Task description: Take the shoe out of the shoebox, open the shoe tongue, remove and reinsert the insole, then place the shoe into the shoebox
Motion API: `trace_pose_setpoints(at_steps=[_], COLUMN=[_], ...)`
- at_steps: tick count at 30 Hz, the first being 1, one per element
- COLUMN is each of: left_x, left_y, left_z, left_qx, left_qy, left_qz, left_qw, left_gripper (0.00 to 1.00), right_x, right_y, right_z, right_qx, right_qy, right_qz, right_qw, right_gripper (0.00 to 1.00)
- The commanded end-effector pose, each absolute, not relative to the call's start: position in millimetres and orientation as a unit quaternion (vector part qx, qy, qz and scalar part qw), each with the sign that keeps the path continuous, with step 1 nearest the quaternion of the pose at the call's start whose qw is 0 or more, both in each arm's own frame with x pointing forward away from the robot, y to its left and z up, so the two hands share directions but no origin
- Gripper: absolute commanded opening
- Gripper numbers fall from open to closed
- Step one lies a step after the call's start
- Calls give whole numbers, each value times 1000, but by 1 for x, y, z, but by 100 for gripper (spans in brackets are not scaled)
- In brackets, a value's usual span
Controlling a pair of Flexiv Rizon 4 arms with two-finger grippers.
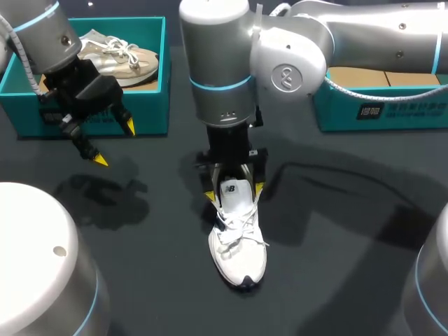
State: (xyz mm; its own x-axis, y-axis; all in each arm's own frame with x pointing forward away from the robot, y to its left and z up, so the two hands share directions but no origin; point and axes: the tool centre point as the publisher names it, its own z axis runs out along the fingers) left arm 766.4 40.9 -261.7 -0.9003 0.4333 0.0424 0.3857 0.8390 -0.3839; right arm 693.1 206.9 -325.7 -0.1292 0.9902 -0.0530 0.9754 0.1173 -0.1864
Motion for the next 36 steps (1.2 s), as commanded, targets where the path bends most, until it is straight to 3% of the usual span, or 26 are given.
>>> trace_pose_setpoints(at_steps=[1, 21, 27, 29, 32, 36], left_x=[766, 766, 766, 766, 766, 766], left_y=[42, 42, 42, 42, 42, 42], left_z=[-262, -262, -262, -262, -262, -262], left_qx=[-214, -214, -214, -214, -214, -214], left_qy=[-957, -957, -957, -957, -957, -957], left_qz=[186, 186, 186, 186, 186, 186], left_qw=[63, 63, 63, 63, 63, 63], left_gripper=[100, 100, 100, 100, 100, 100], right_x=[685, 627, 604, 596, 588, 584], right_y=[204, 187, 182, 181, 181, 183], right_z=[-326, -304, -292, -287, -283, -280], right_qx=[-664, -708, -715, -715, -718, -716], right_qy=[-742, -703, -697, -698, -695, -698], right_qz=[84, 62, 37, 29, 30, 26], right_qw=[42, 35, 30, 27, 25, 21], right_gripper=[96, 95, 89, 84, 52, 37])
